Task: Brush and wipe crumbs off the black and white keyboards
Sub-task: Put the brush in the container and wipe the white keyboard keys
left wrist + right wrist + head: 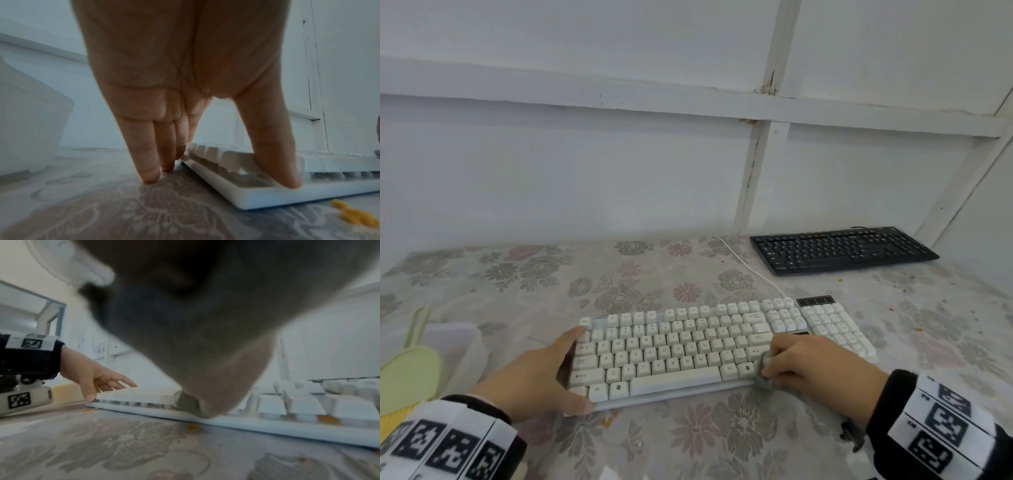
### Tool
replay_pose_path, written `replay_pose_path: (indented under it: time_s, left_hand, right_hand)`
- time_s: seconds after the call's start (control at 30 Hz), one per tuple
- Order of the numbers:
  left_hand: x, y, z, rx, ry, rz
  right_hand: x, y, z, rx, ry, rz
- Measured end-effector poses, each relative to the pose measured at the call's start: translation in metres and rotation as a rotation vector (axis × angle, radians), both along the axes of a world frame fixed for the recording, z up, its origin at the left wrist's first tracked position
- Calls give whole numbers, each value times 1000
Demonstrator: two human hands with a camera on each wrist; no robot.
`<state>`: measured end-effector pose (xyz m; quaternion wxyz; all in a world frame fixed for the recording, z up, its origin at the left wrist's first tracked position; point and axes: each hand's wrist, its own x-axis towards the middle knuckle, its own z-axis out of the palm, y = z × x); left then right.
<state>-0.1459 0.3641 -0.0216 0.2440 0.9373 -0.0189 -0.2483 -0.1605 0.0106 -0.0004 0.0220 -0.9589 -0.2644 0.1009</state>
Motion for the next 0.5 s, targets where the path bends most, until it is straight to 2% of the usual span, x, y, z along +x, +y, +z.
replay_pose_path:
  time_s: [0.13, 0.27, 0.4, 0.5]
  left_hand:
    - [0, -1, -1, 9, 3, -1]
    - [1, -2, -1, 23, -4, 5]
    - [0, -1, -1, 11, -15, 11]
    - [0, -2, 0, 8, -20, 8]
  right_hand:
    - [3, -24, 8, -67, 16, -80]
    - [7, -46, 21, -9, -34, -159]
    - [7, -33, 17, 47, 29, -103]
    - [4, -26, 11, -7, 33, -102]
